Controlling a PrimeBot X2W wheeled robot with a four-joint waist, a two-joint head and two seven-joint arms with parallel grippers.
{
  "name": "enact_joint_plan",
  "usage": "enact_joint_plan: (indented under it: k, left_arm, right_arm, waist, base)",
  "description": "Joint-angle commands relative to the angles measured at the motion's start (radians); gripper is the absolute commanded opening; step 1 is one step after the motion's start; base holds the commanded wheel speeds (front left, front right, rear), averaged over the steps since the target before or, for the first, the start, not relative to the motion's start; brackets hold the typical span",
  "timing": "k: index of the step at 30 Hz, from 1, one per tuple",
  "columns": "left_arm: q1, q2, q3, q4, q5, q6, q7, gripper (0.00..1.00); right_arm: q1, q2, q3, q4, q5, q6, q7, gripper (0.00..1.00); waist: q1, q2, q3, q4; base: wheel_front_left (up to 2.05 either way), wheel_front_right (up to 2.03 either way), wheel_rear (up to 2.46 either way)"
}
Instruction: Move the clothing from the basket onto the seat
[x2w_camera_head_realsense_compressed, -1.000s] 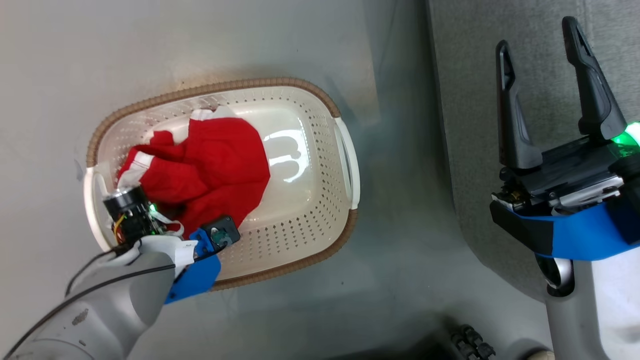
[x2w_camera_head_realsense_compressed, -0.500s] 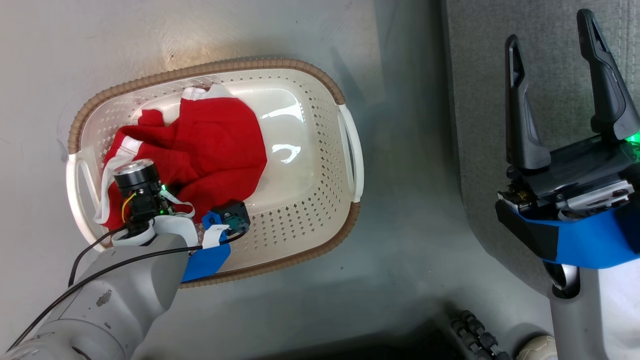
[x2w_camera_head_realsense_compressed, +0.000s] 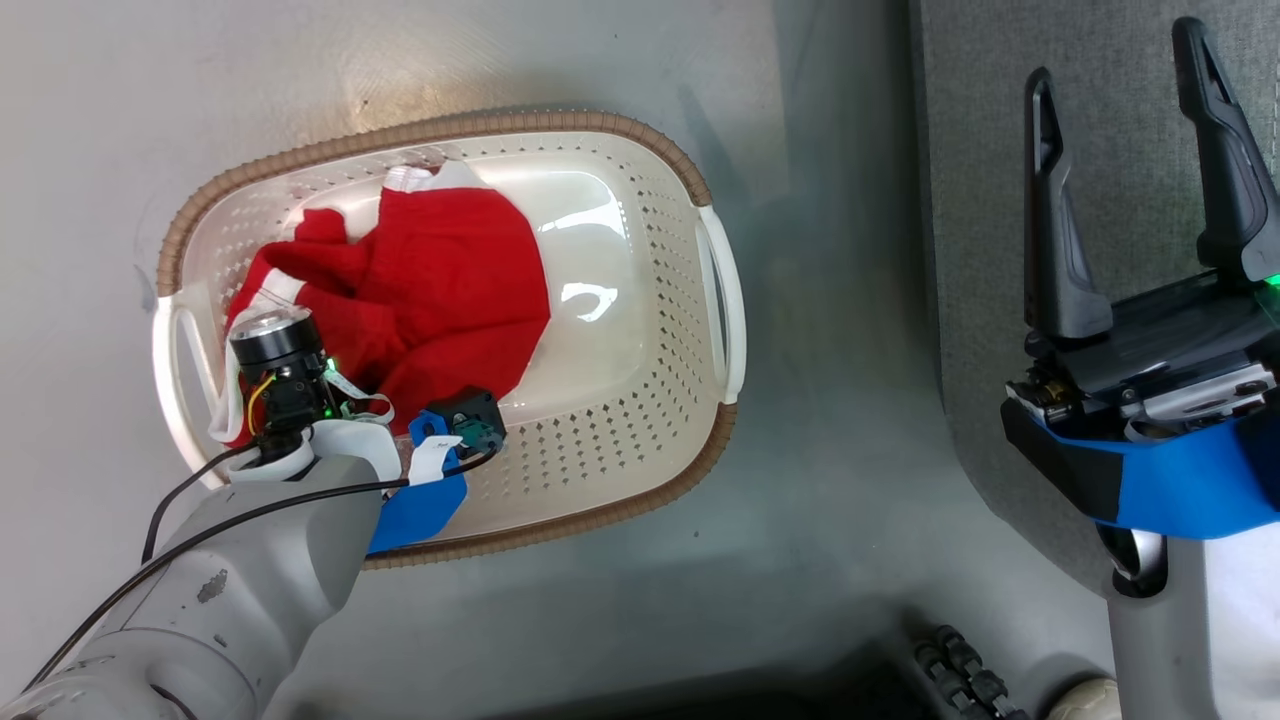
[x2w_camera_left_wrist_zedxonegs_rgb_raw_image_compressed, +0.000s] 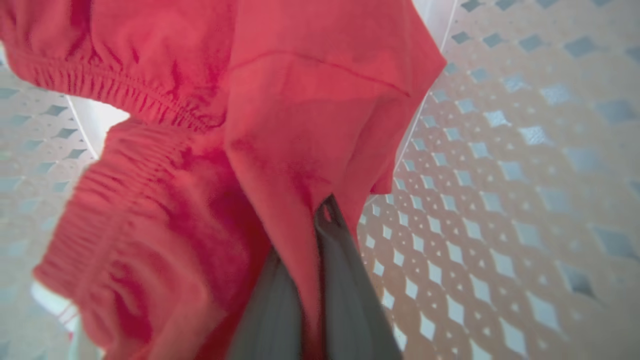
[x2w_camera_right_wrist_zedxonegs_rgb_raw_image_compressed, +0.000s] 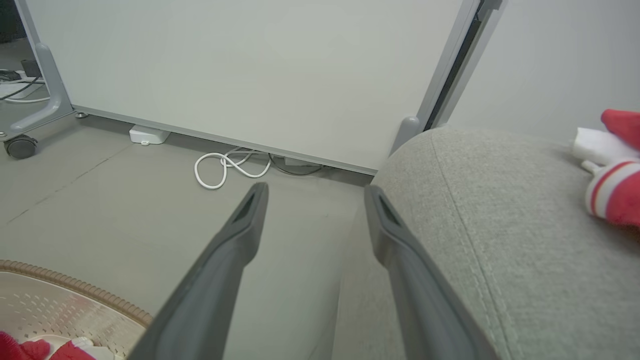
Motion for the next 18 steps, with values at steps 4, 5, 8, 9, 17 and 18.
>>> enact_joint_plan:
  k: [4,5,8,9,17,18]
  left_arm:
    - [-0.014,-0.014,-0.004,0.002,-0.020,0.000,-0.040,0.00]
    - [-0.016,-0.018,-0.004,0.002,-0.026,0.000,-0.046,0.00]
    - [-0.020,-0.023,-0.004,0.002,-0.045,0.000,-0.074,0.00]
    - [-0.021,-0.024,-0.004,0.000,-0.052,0.000,-0.086,0.00]
    - [-0.002,-0.040,-0.004,-0.043,-0.123,0.000,-0.190,0.00]
    - [0.002,-0.042,-0.004,-0.047,-0.128,0.000,-0.201,0.00]
  right_arm:
    - [0.004,0.000,-0.003,0.010,-0.003,0.000,-0.001,1.00]
    - [0.005,0.001,-0.002,0.011,-0.004,0.000,-0.001,1.00]
    - [0.006,0.002,-0.002,0.020,0.002,0.000,0.000,1.00]
    - [0.008,0.002,-0.004,0.022,0.003,0.000,0.000,1.00]
    - [0.032,0.001,-0.018,0.049,0.015,0.000,0.000,1.00]
    - [0.034,0.001,-0.018,0.053,0.016,0.000,0.000,1.00]
  waist:
    - [0.0000,0.0000,-0.023,0.009]
    - [0.0000,0.0000,-0.029,0.012]
    - [0.0000,0.0000,-0.050,0.017]
    - [0.0000,0.0000,-0.057,0.019]
    - [0.0000,0.0000,-0.132,0.045]
    - [0.0000,0.0000,-0.143,0.048]
  base:
    - [0.00,0.00,0.00]
    - [0.00,0.00,0.00]
    - [0.00,0.00,0.00]
    - [0.00,0.00,0.00]
    - [0.00,0.00,0.00]
    - [0.00,0.00,0.00]
